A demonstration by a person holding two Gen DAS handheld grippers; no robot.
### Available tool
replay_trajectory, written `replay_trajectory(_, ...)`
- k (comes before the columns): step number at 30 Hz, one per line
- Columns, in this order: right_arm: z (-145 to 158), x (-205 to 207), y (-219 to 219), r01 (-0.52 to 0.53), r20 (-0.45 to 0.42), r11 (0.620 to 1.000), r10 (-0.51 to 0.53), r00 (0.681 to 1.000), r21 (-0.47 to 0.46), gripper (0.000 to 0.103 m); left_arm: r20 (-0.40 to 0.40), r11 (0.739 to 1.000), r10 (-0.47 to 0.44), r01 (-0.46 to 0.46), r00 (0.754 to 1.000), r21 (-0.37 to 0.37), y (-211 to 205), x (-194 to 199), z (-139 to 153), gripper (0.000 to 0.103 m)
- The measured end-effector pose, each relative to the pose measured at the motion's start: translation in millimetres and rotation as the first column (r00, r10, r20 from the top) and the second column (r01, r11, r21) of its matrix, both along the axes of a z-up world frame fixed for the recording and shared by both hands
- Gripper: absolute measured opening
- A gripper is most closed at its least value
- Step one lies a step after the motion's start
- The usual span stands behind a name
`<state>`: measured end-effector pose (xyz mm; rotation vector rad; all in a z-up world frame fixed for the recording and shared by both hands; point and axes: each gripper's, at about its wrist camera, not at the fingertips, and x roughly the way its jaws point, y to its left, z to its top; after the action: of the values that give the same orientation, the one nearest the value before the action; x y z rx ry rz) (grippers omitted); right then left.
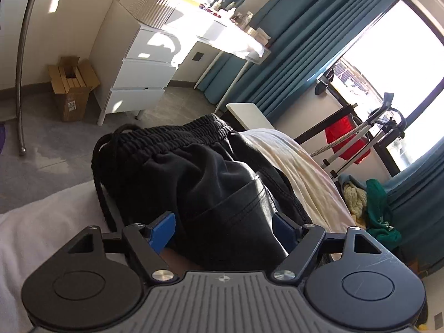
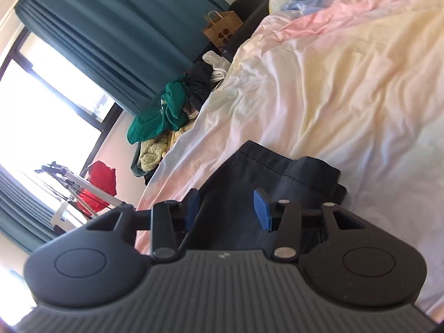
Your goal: Fold clothes
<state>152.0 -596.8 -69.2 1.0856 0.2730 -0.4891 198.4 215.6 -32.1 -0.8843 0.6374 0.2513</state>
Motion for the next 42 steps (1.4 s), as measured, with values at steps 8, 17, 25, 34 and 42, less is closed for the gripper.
replay_trajectory(8,-66.1,-39.7,-12.4,-0.001,0.083,0.956,-0.025,0.996,0.292,0.076,-0.021,0.915,0.028,-0.034,0.999,-0.401,43.3,-19.6,-71.6,0.077)
replay_trajectory(17,-86.3,-12.3,-29.0,-0.034,0.096,0.962,0.008,0.995,0.272,0.076,0.086,0.912,0.055,-0.015,0.995,-0.411,55.9,8.4,-90.2,0.071)
replay_trajectory(25,-78.8,14.9,-25.4,-0.008,0.05,0.996,0.003,0.999,0.093,0.047,0.154,0.94,0.037,0.018,0.987,-0.34,60.8,24.5,-93.0,0.059)
replay_trajectory(34,-59.0,5.4,-13.1,0.071,0.041,0.997,-0.07,0.997,-0.012,0.011,0.175,0.913,0.179,-0.097,0.968,-0.395,54.7,-15.9,-102.6,0.013)
replay_trajectory(42,-31.4,-59.6,0.3,0.121,0.095,0.992,-0.124,0.988,0.03,0.01,0.219,0.962,0.148,-0.088,0.964,-0.26,44.6,-75.0,-60.7,0.011)
